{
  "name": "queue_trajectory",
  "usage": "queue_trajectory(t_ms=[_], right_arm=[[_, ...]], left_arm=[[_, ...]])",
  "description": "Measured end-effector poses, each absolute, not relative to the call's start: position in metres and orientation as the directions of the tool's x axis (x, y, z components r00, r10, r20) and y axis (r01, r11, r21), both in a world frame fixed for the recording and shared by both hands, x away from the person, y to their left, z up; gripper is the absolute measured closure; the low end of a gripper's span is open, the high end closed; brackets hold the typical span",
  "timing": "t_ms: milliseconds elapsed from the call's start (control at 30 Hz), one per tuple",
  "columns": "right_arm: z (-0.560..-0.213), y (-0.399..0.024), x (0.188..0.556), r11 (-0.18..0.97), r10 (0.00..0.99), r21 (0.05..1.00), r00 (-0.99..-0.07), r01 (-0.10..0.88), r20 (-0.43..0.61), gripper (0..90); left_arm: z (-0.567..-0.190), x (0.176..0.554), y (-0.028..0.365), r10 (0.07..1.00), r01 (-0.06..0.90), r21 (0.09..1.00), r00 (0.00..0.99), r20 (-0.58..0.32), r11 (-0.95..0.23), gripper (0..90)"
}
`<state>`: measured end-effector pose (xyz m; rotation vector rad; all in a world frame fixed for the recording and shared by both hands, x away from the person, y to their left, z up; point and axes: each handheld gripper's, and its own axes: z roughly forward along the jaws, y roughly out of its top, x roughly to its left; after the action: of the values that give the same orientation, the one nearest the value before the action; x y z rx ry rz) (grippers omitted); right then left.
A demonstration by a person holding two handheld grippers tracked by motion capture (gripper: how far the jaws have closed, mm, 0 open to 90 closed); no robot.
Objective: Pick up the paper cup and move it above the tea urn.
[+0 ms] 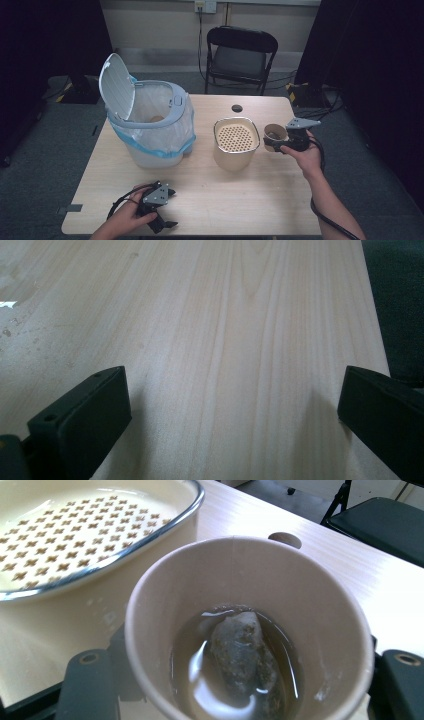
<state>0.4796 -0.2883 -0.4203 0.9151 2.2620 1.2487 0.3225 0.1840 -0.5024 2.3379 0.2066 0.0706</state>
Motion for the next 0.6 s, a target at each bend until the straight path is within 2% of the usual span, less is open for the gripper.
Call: queue_trajectory(t_ms=[600], right_arm=[[-0.409,-0.282,0.515,0.360,0.723,0.863,-0.691,0.355,-0.018,29.1]], left_arm=[[-0.502,0.322,0.184,0.171,0.130,0.712,0.985,-0.013,-0.690,0.0]])
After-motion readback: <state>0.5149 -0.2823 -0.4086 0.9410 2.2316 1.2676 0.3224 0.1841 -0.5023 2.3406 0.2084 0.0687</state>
